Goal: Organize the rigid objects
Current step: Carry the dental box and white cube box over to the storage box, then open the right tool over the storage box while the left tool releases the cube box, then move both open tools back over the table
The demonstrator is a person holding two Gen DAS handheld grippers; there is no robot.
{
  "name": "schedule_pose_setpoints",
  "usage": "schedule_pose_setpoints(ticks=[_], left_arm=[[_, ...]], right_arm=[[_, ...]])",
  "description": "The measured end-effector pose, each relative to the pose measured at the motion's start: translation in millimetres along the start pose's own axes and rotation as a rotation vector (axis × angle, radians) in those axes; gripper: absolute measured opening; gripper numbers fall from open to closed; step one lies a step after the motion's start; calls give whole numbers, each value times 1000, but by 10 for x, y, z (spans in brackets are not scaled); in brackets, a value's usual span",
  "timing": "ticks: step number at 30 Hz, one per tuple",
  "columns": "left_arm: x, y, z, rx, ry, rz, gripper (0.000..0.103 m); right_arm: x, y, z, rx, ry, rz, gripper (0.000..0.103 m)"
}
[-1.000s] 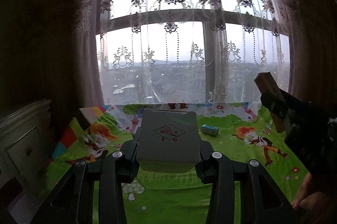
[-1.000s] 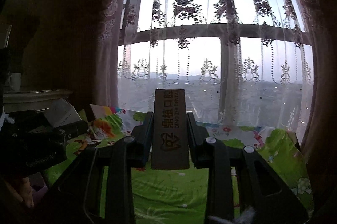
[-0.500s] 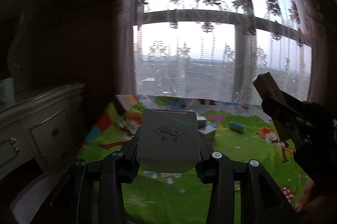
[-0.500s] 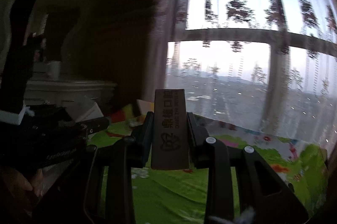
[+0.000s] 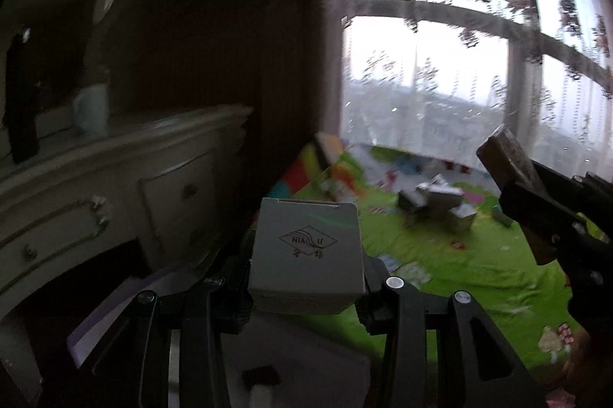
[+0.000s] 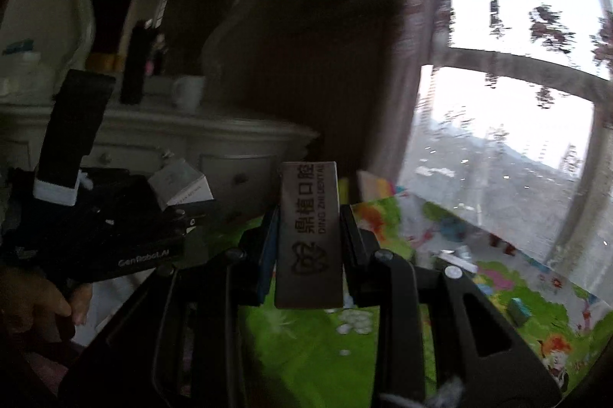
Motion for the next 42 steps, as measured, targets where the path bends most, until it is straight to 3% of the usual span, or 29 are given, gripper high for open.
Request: schedule_pose_setpoints(ticks=[6,18,24,31,32,33,35,42], left_arm=[[425,-255,13,71,90,-45,43],[928,-845,68,280,169,-120,43],[1122,-1101,37,357,211,-141,43],[1143,-1213,83,407,229,-135,45],[1140,-1223,97,416,246,-128,55],[1141,-1228,116,426,270,-118,74],[1136,-1200,128,424,302,-99,91],[933,-1113,221,417,279,-52,91]], right_arm=[[327,-100,280,92,116,-12,34],[1012,-321,659,211,305,-93,34],[1175,-631,818,333,378,-73,34],[1267,-868,897,395,426,-38,35],[1258,-895,906,400,428,-27,40],[1258,-902,919,405,427,-22,56],[1180,-929,931,405,407,3,75],[577,-926,810,379,267,104,81]])
Point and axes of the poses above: each gripper's, at about its wrist camera, not at the fingertips, and z roughly the way its jaws point, x to its left, y to its top, the point moved 4 cm from there along z, roughly the way its jaws point, and after that the axes turned 13 degrees about -x, right-handed, at the moved point
